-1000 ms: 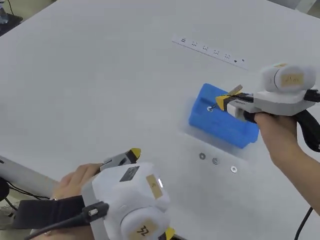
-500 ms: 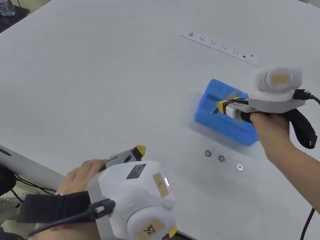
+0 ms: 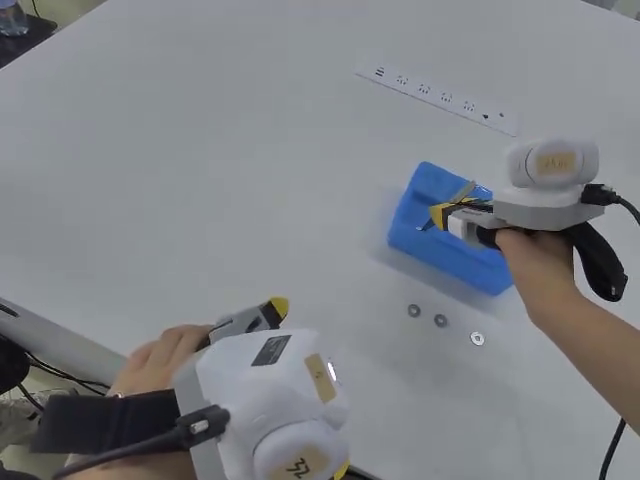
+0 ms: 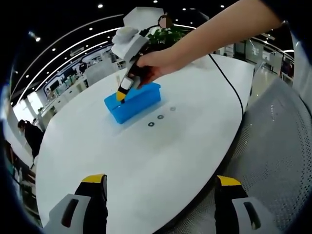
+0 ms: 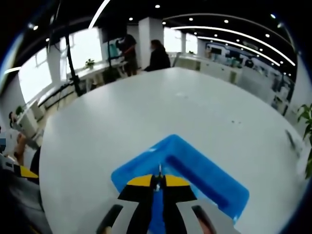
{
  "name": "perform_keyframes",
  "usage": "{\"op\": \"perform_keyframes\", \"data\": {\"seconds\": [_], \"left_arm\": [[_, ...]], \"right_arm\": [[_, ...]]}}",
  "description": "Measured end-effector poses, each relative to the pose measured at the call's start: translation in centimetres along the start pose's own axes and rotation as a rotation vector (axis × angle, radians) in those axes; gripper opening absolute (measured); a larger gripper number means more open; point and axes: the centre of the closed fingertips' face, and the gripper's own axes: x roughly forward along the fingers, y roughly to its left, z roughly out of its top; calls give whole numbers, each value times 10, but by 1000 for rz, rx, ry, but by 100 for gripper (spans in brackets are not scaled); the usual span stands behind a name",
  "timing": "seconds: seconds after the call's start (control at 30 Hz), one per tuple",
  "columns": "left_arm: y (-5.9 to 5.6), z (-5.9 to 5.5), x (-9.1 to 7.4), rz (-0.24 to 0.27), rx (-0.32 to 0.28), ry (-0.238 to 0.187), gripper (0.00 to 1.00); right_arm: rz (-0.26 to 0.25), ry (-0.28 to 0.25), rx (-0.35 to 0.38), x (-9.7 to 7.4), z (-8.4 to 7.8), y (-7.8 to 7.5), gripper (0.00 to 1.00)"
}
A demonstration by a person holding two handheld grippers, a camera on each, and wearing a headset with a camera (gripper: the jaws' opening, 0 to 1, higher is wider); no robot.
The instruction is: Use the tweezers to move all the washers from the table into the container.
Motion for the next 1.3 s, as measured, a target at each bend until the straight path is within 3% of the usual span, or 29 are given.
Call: {"op": "perform_keyframes", "data": {"seconds": [0.2, 0.4, 0.73, 0.87, 1.03, 1.13, 1.3], "left_arm": [[1, 2, 0, 1, -9, -10, 94], [2, 4, -1, -1, -21, -23, 95], [1, 9, -4, -7, -38, -55, 97], [0, 13, -5, -18, -53, -78, 97], [0, 14, -5, -21, -56, -84, 98], [2, 17, -7, -10, -57, -107, 99], [0, 14, -6, -14, -49, -88, 98]], "right_arm": [[-11, -7, 6, -9, 0, -1, 4], [-2, -60, 1, -31, 13, 4, 4], [28, -150, -16, -76, 30, 37, 4], [35, -152, -48, -84, 21, 53, 4], [49, -118, -57, -91, -2, 71, 3], [54, -99, -34, -90, -15, 77, 3], [51, -64, -18, -87, -33, 81, 3]]}}
